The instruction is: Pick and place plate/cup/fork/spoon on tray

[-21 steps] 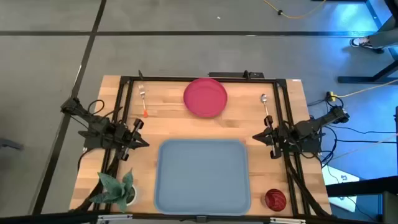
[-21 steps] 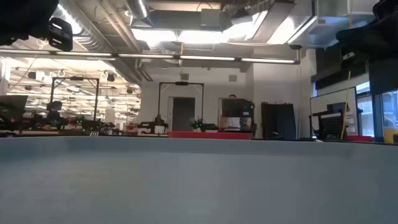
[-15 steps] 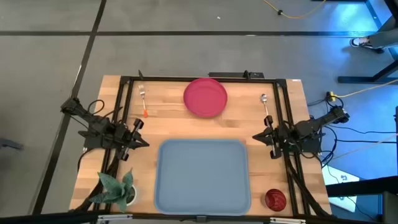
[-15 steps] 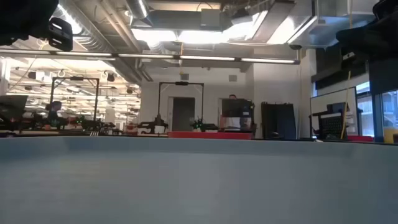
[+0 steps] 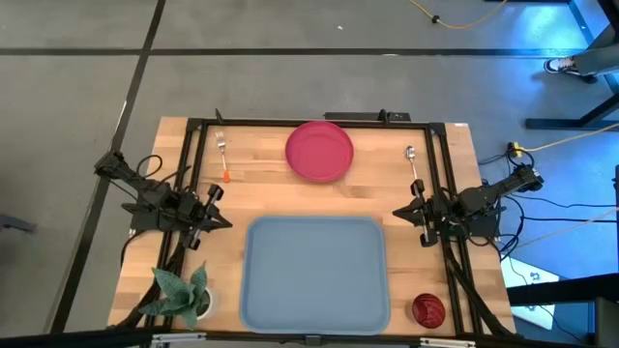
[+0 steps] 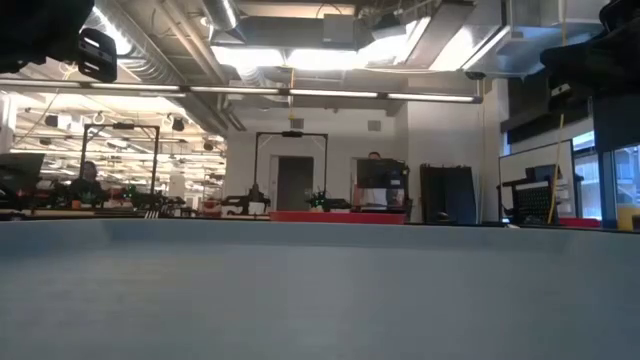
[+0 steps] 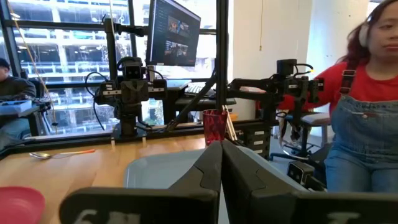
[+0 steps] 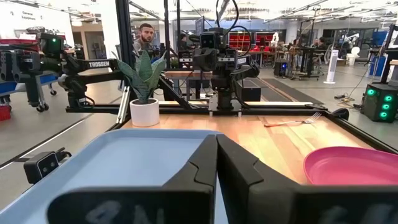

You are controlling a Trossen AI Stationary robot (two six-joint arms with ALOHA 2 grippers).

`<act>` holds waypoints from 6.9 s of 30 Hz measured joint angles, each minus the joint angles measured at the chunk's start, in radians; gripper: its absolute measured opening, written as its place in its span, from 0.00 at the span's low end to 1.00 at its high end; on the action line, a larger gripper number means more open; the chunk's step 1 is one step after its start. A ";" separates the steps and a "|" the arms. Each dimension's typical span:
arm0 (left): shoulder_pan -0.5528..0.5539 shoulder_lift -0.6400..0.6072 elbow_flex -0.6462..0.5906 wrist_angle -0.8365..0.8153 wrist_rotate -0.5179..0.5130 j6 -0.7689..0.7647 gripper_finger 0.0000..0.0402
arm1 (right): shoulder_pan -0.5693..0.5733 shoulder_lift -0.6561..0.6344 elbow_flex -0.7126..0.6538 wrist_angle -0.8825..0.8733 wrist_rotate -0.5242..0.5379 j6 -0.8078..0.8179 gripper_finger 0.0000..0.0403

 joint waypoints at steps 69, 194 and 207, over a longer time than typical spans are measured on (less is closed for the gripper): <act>0.250 0.934 1.156 -0.954 -0.246 -0.564 0.00 | 0.000 0.000 0.000 0.000 0.000 0.000 0.04; 0.775 1.904 1.156 -0.484 0.005 0.391 0.19 | -0.002 0.709 0.469 -0.344 0.679 0.307 0.04; 0.766 1.960 1.156 -0.406 -0.023 0.392 0.09 | -0.002 0.701 0.468 -0.334 0.662 0.280 0.04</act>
